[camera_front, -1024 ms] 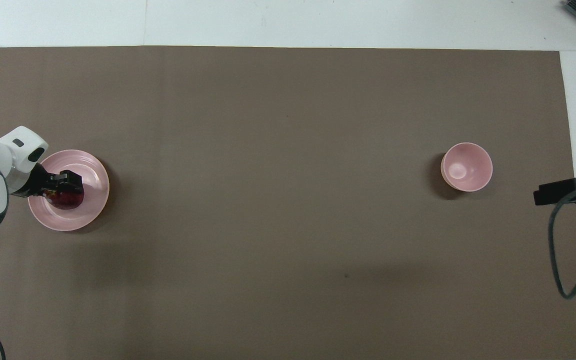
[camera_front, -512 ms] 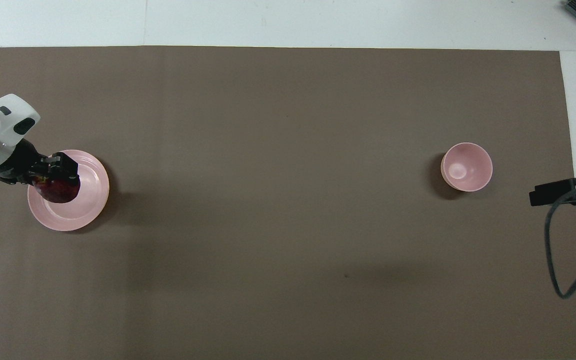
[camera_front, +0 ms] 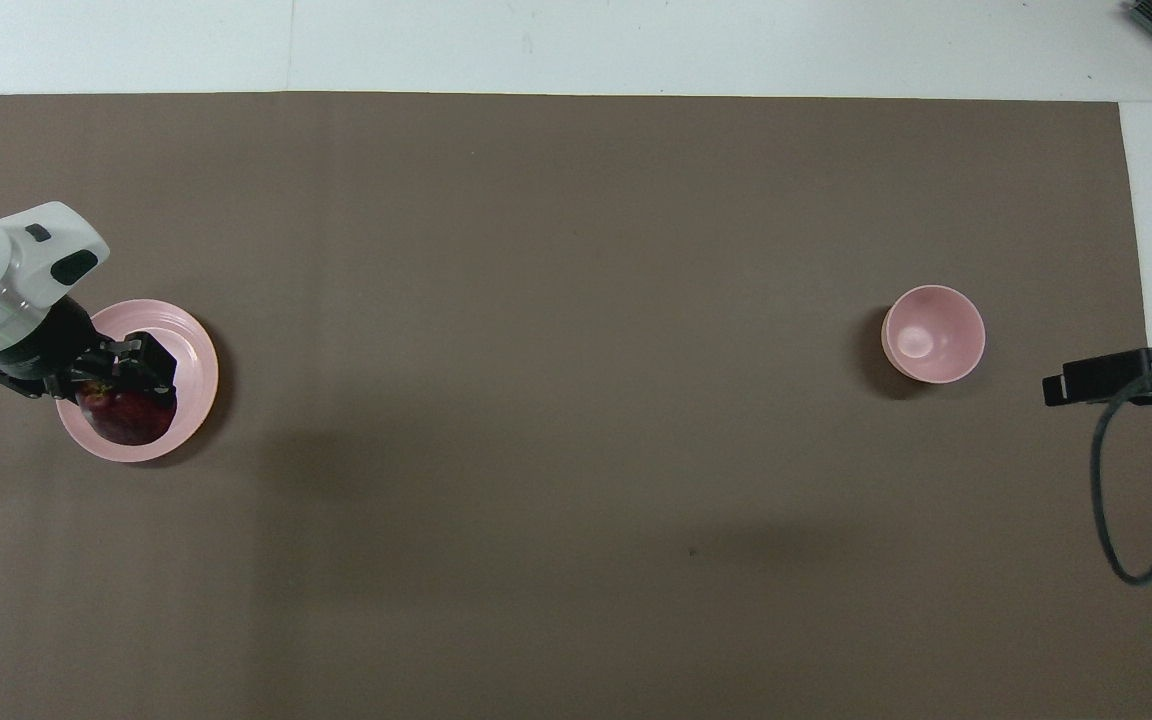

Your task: Move apple from plate to bowl

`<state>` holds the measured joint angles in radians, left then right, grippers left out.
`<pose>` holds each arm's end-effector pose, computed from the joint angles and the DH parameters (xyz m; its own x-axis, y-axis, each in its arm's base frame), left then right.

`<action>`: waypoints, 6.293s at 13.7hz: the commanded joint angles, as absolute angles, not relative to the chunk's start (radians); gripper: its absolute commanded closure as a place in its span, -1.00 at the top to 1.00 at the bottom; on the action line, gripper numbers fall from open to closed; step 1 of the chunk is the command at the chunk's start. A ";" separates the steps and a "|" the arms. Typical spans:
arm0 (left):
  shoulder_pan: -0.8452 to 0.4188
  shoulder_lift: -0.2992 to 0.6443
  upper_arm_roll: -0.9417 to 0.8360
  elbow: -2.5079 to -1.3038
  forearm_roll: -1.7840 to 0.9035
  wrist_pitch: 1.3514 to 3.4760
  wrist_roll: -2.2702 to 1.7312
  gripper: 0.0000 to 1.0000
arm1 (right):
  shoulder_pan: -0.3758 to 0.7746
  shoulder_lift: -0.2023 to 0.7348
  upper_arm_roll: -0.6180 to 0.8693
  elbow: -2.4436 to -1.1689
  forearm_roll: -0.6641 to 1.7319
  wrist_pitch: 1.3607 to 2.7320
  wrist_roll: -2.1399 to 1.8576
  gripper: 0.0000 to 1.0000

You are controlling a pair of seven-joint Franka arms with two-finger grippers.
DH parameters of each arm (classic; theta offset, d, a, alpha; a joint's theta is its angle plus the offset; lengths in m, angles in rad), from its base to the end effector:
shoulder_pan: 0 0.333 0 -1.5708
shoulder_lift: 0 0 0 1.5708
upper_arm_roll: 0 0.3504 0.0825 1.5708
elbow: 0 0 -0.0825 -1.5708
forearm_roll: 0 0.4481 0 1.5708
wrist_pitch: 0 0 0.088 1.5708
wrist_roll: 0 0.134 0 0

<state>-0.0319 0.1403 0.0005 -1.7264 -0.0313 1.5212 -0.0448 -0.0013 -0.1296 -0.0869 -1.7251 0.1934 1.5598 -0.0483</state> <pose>0.6204 -0.0238 0.4608 0.9405 0.0137 -0.3396 0.0199 -0.9997 0.0147 0.5697 -0.0272 0.6280 0.9990 -0.0376 -0.0261 -0.0422 -0.9779 -0.2046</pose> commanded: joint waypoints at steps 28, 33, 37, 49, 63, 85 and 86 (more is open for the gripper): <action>-0.379 0.164 -0.202 -1.911 -1.649 2.108 -0.939 -1.00 | 0.155 -0.153 -0.074 -2.109 1.115 1.922 -0.158 1.00; -0.380 0.160 -0.267 -1.913 -1.678 2.132 -0.940 -1.00 | 0.166 -0.150 -0.072 -2.106 1.131 1.933 -0.141 1.00; -0.380 0.163 -0.307 -1.908 -1.713 2.206 -0.940 -1.00 | 0.169 -0.155 -0.072 -2.109 1.131 1.922 -0.141 1.00; -0.379 0.164 -0.348 -1.899 -1.755 2.264 -0.939 -1.00 | 0.167 -0.164 -0.074 -2.123 1.095 1.879 -0.138 -0.16; -0.367 0.169 -0.351 -1.876 -1.746 2.264 -0.937 1.00 | 0.167 -0.155 -0.072 -2.109 1.077 1.879 -0.103 -1.00; -0.055 0.183 -0.341 -1.882 -0.855 1.821 -0.798 1.00 | 0.043 0.093 -0.075 -1.947 -0.002 2.106 -0.213 -1.00; -0.039 0.183 -0.341 -1.882 -0.801 1.798 -0.743 1.00 | 0.048 0.107 -0.077 -1.939 -0.068 2.135 -0.210 -1.00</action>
<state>-0.0714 0.1915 -0.3343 -1.8795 -0.8844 1.8481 -0.8245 0.0407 0.0676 -0.0794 -1.9694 0.0303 2.0905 -0.2051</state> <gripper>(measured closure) 0.000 0.106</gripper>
